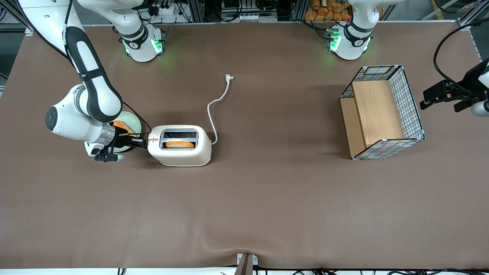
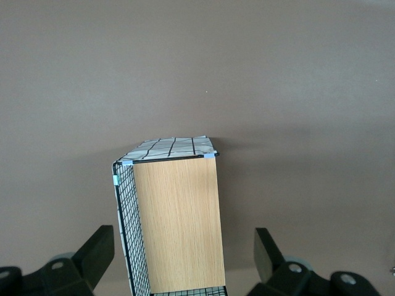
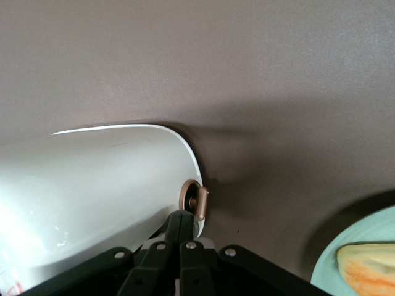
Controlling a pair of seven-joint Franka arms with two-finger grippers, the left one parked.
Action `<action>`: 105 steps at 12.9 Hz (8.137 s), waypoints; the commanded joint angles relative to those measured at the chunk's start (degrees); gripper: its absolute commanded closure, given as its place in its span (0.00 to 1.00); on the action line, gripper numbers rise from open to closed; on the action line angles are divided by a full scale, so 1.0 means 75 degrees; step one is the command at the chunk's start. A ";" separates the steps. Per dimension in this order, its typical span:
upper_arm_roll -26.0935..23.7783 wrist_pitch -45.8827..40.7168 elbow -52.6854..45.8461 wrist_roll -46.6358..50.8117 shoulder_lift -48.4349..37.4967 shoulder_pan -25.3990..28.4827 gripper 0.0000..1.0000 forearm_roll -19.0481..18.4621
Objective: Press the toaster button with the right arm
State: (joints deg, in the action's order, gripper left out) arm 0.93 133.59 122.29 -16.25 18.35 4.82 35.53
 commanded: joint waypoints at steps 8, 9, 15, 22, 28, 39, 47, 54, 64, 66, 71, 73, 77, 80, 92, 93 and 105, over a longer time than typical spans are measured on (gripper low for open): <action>-0.0101 0.0130 -0.0156 -0.0505 0.0331 0.0049 1.00 0.0313; -0.0101 0.0083 -0.0191 -0.0505 0.0319 0.0049 1.00 0.0313; -0.0089 -0.0222 -0.0379 -0.0458 0.0225 0.0014 1.00 0.0289; -0.0031 -0.0761 -0.0648 -0.0446 0.0167 -0.0115 1.00 0.0196; 0.0052 -0.1591 -0.1268 -0.0423 0.0178 -0.0419 1.00 -0.0424; 0.0098 -0.4063 -0.3669 0.0116 0.0225 -0.0806 0.00 -0.2639; 0.0087 -0.5928 -0.5523 0.0290 0.0214 -0.0901 0.00 -0.3378; -0.0382 -0.6199 -0.5185 0.3327 -0.1389 -0.0877 0.00 -0.4363; -0.0230 -0.6317 -0.4483 0.3691 -0.2726 -0.0936 0.00 -0.4386; -0.0218 -0.6328 -0.4410 0.3691 -0.2810 -0.0936 0.00 -0.4421; -0.0194 -0.6351 -0.4457 0.3679 -0.2845 -0.0936 0.00 -0.4702; -0.0183 -0.6351 -0.4481 0.3633 -0.2834 -0.0936 0.00 -0.4714; -0.0183 -0.6351 -0.4481 0.3597 -0.2798 -0.0936 0.00 -0.4714; -0.0183 -0.6316 -0.4481 0.3573 -0.2775 -0.0936 0.00 -0.4691; -0.0194 -0.6363 -0.4481 0.2999 -0.2728 -0.0924 0.00 -0.4703; -0.0194 -0.6363 -0.4516 0.2988 -0.2728 -0.0936 0.00 -0.4714; -0.0171 -0.6386 -0.4563 0.2601 -0.2681 -0.0947 0.00 -0.4714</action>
State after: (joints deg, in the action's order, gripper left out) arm -0.03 85.71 88.00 4.12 -1.43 -1.83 1.16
